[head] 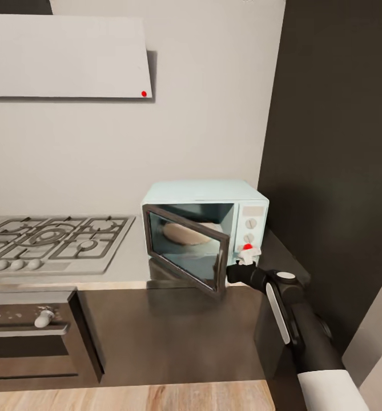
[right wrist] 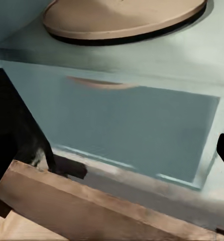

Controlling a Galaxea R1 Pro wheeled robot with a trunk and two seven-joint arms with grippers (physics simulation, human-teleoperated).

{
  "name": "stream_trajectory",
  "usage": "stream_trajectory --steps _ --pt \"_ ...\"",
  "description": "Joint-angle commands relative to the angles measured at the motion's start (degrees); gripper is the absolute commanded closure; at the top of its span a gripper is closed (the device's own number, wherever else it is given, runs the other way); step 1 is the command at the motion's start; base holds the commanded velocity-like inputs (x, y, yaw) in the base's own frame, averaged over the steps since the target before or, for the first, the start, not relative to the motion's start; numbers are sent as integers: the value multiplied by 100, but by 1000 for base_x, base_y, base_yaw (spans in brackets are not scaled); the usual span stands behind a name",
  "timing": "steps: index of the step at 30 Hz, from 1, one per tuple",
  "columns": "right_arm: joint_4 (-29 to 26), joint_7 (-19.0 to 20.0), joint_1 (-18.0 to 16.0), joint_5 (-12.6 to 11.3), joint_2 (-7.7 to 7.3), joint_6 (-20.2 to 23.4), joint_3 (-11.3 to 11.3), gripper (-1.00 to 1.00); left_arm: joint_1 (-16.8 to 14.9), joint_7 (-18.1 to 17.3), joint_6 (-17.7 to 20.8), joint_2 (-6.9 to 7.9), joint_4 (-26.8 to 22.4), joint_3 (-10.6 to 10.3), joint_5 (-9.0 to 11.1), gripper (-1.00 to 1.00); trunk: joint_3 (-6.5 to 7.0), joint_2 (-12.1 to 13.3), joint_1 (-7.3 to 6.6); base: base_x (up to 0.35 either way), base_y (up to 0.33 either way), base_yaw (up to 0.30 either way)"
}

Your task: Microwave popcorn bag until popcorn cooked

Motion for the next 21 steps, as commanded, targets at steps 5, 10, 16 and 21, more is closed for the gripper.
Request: stream_trajectory --steps 5,10,16,21 --pt "6 47 -4 -3 8 22 -1 -100 -1 -1 -8 0 -2 5 13 -100 -6 -4 -3 -215 157 0" --pt "34 408 -4 -5 11 22 -7 -100 -1 -5 -6 7 -2 2 13 -100 -6 -4 -3 -144 139 0" --pt "61 525 3 -14 12 13 -7 -100 -1 -9 1 8 -2 -3 13 -100 -6 -4 -3 -70 123 0" --pt "55 532 81 2 12 12 -7 -100 -1 -9 1 24 -2 -4 13 -100 -6 -4 -3 -2 120 0"
